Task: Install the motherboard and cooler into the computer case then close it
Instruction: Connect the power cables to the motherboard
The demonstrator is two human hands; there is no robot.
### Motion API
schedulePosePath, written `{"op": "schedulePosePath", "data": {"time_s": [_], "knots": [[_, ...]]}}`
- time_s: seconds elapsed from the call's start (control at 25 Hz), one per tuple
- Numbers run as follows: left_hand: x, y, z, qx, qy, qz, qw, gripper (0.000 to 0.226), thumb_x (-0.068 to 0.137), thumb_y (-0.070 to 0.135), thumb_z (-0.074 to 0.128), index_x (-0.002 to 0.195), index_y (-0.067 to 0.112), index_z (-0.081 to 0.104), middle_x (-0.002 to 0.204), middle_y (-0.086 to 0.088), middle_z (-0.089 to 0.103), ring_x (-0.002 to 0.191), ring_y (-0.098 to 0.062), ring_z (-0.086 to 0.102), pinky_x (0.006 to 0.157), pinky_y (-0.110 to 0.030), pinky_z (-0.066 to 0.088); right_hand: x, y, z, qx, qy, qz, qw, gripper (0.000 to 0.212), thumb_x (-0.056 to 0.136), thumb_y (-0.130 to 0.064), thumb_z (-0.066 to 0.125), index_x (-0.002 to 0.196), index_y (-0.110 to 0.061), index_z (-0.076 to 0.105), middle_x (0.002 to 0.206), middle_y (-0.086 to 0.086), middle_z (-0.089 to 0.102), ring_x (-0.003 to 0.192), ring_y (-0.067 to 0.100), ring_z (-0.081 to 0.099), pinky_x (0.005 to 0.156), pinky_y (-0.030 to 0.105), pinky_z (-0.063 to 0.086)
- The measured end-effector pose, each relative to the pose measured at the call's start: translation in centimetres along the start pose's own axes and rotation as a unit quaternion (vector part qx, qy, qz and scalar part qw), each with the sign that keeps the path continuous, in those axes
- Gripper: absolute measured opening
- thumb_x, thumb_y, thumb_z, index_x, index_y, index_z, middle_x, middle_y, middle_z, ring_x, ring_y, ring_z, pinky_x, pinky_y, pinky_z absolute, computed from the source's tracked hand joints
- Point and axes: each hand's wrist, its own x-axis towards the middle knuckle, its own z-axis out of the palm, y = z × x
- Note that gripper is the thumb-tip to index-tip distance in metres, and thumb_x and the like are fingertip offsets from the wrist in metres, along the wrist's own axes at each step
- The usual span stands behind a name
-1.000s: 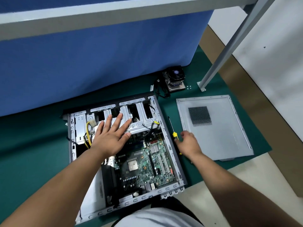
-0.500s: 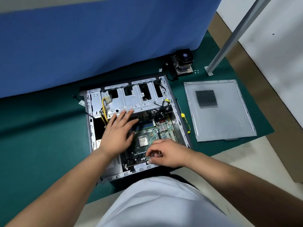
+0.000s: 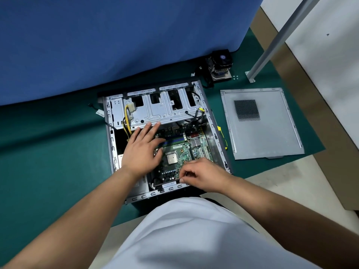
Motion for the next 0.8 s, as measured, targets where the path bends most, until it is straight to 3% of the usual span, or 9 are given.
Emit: {"op": "schedulePosePath", "data": {"time_s": [0.16,0.24,0.36,0.44,0.48,0.56,0.6,0.72,0.8], "knots": [[0.2,0.6,-0.4,-0.071,0.015,-0.001,0.997,0.043,0.099,0.048,0.042,0.137,0.035,0.059,0.167,0.008,0.026,0.158,-0.014,0.010,0.128,-0.045,0.006,-0.1,1.5,-1.3,0.105,0.060,0.112,0.986,0.007,0.101,-0.028,0.060,0.096,-0.029,0.064,0.085,-0.010,0.072,0.078,-0.002,0.070,0.072,0.030,0.059],[0.2,1.9,-0.3,-0.124,0.019,0.027,0.992,0.037,0.100,0.033,0.054,0.136,0.028,0.061,0.154,0.006,0.049,0.151,-0.017,0.031,0.126,-0.046,0.020,0.6,2.1,-1.6,0.143,0.093,0.165,0.971,0.008,0.101,-0.025,0.062,0.094,-0.027,0.065,0.083,-0.004,0.074,0.075,0.001,0.072,0.072,0.040,0.062],[0.2,4.8,0.0,-0.232,-0.047,-0.008,0.971,0.025,0.101,0.024,0.060,0.125,0.023,0.067,0.117,0.003,0.072,0.108,-0.014,0.065,0.097,-0.030,0.051,1.8,2.4,-1.4,0.243,0.107,0.215,0.940,0.007,0.099,-0.017,0.065,0.095,-0.021,0.067,0.085,0.005,0.077,0.076,0.014,0.075,0.083,0.047,0.062],[0.7,6.2,0.4,-0.358,-0.106,-0.133,0.918,0.012,0.100,0.024,0.063,0.110,0.023,0.069,0.090,0.004,0.075,0.078,-0.014,0.068,0.074,-0.026,0.055,2.4,2.6,-1.2,0.289,0.106,0.227,0.924,0.008,0.097,-0.013,0.068,0.097,-0.020,0.066,0.087,0.010,0.077,0.076,0.020,0.074,0.086,0.047,0.060],[0.9,6.7,0.6,-0.441,-0.129,-0.202,0.865,0.007,0.100,0.022,0.064,0.103,0.020,0.070,0.084,0.002,0.074,0.071,-0.014,0.068,0.069,-0.027,0.057,2.6,2.6,-1.2,0.300,0.106,0.229,0.920,0.010,0.096,-0.012,0.069,0.098,-0.020,0.064,0.087,0.011,0.077,0.076,0.022,0.074,0.084,0.046,0.060],[1.2,7.2,1.0,-0.571,-0.147,-0.288,0.755,0.007,0.099,0.014,0.065,0.096,0.012,0.071,0.081,-0.006,0.075,0.072,-0.017,0.070,0.068,-0.028,0.061,3.0,2.7,-1.1,0.291,0.109,0.228,0.923,0.014,0.093,-0.015,0.074,0.097,-0.019,0.061,0.083,0.010,0.077,0.076,0.023,0.076,0.077,0.042,0.060],[1.3,7.3,1.2,-0.599,-0.151,-0.306,0.725,0.008,0.099,0.011,0.065,0.095,0.010,0.071,0.082,-0.009,0.075,0.073,-0.018,0.071,0.068,-0.027,0.061,3.1,2.7,-1.0,0.270,0.111,0.225,0.930,0.015,0.091,-0.017,0.076,0.095,-0.020,0.062,0.079,0.007,0.077,0.075,0.022,0.076,0.073,0.040,0.059],[1.6,7.3,1.5,-0.631,-0.170,-0.326,0.683,0.006,0.094,0.005,0.069,0.090,0.006,0.074,0.086,-0.011,0.077,0.076,-0.018,0.073,0.075,-0.027,0.062,3.5,2.6,-1.0,0.211,0.101,0.220,0.947,0.017,0.085,-0.019,0.082,0.087,-0.021,0.065,0.072,0.001,0.075,0.068,0.014,0.073,0.067,0.033,0.056],[1.6,7.2,1.8,-0.632,-0.182,-0.322,0.681,0.006,0.089,0.002,0.073,0.086,0.005,0.075,0.087,-0.012,0.078,0.079,-0.020,0.074,0.079,-0.028,0.062,3.6,2.6,-1.0,0.182,0.089,0.224,0.953,0.021,0.080,-0.019,0.085,0.088,-0.022,0.066,0.075,0.000,0.074,0.067,0.011,0.068,0.064,0.029,0.053]]}}
